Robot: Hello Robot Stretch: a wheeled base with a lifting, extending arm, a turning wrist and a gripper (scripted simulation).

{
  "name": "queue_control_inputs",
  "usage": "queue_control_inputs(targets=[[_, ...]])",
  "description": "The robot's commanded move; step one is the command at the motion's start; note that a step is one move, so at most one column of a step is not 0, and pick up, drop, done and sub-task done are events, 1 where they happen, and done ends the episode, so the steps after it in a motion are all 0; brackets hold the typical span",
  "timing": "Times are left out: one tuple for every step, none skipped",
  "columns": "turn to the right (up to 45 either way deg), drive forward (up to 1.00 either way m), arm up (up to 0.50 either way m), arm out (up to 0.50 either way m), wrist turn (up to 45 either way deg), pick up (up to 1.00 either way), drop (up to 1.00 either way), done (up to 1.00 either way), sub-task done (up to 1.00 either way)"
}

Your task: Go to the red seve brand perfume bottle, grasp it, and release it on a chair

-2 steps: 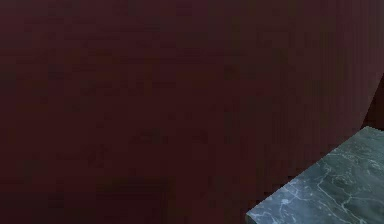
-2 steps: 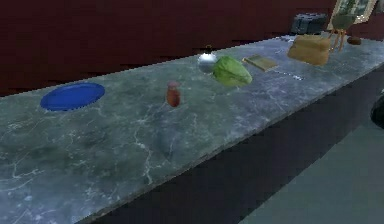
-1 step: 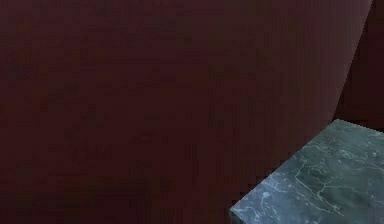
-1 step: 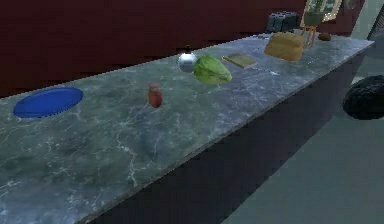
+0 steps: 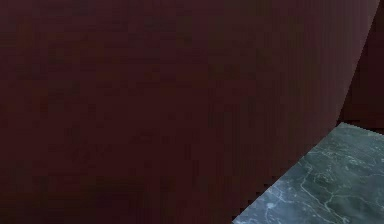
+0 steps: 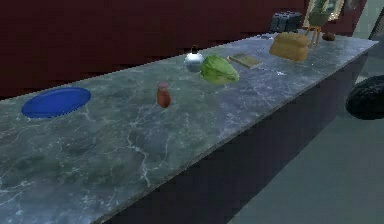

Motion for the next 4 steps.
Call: queue_control_inputs(targets=[[0.0,0.0,0.5,0.0,0.0,0.0,0.0,0.0,0.0],[0.0,0.0,0.38,0.0,0.0,0.0,0.0,0.0,0.0],[0.0,0.0,0.0,0.5,0.0,0.0,0.0,0.0,0.0],[0.0,0.0,0.0,0.0,45.0,0.0,0.0,0.0,0.0]])
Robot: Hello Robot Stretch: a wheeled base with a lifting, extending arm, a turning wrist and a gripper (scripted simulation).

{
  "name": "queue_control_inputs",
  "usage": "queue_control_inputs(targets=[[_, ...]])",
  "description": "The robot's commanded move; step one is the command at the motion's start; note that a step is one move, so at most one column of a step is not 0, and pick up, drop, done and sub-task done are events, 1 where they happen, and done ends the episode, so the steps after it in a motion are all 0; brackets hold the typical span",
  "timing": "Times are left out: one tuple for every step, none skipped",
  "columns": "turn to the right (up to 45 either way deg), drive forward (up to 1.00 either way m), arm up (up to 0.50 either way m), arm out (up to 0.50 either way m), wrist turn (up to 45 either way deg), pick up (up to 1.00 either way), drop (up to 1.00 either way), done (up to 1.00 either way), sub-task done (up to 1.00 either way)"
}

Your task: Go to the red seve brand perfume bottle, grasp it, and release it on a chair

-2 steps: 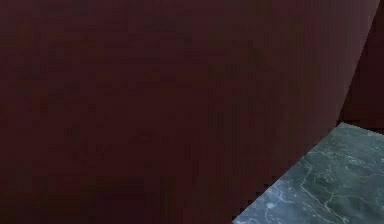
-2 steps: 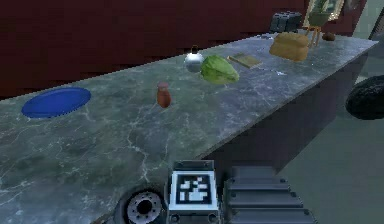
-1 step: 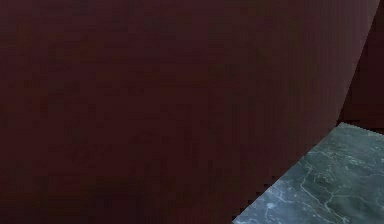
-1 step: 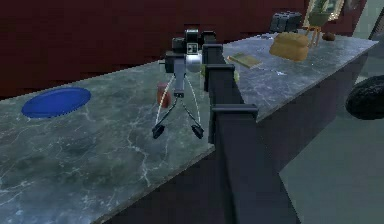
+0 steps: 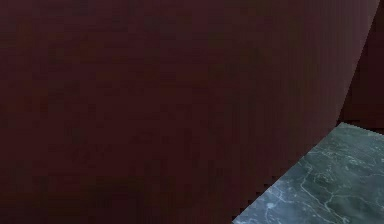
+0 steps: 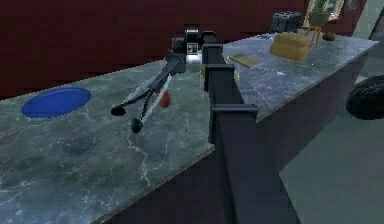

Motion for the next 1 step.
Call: queue_control_inputs(targets=[[0.0,0.0,0.0,0.0,45.0,0.0,0.0,0.0,0.0]])
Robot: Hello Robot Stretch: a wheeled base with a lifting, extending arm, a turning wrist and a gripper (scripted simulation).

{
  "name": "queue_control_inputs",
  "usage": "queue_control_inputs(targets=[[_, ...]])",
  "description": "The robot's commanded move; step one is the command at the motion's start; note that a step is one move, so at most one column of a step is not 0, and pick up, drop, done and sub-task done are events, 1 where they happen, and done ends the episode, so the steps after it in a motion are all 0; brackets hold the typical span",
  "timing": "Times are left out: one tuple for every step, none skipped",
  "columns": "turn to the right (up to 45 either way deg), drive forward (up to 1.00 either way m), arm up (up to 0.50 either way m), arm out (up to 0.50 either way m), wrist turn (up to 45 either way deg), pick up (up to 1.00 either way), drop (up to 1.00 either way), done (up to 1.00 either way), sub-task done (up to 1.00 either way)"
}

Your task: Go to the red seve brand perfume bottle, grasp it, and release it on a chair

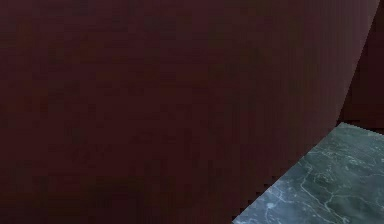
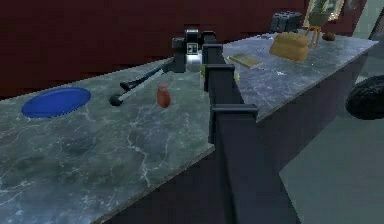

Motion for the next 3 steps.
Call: queue_control_inputs(targets=[[0.0,0.0,0.0,0.0,45.0,0.0,0.0,0.0,0.0],[0.0,0.0,0.0,0.0,21.0,0.0,0.0,0.0,0.0],[0.0,0.0,-0.12,0.0,0.0,0.0,0.0,0.0,0.0]])
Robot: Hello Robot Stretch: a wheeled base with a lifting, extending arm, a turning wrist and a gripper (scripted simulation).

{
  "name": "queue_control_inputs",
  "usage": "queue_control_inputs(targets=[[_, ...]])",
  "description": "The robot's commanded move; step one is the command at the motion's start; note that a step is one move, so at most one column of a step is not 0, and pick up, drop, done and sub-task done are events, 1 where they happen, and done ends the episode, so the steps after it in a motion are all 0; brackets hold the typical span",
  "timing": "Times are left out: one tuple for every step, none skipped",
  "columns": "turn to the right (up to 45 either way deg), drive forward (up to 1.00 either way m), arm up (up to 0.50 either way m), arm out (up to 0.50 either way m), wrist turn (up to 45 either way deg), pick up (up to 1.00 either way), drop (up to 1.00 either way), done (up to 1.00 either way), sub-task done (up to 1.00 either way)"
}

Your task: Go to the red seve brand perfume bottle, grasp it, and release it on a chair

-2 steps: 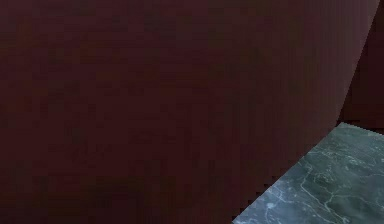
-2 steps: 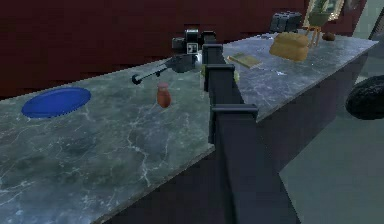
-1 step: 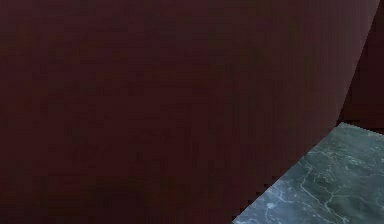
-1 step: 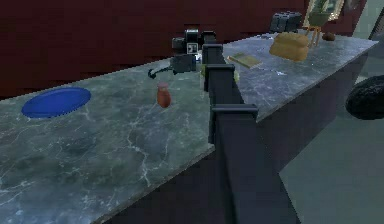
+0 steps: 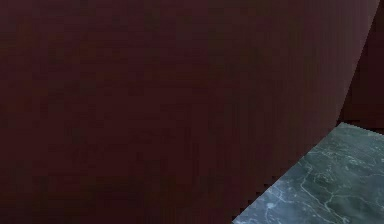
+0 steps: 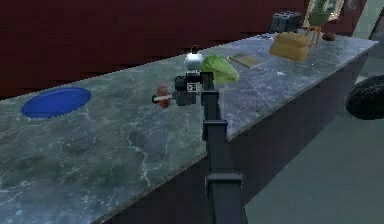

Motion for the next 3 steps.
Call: queue_control_inputs(targets=[[0.0,0.0,0.0,0.0,0.0,1.0,0.0,0.0,0.0],[0.0,0.0,0.1,0.0,0.0,0.0,0.0,0.0,0.0],[0.0,0.0,0.02,0.0,0.0,0.0,0.0,0.0,0.0]])
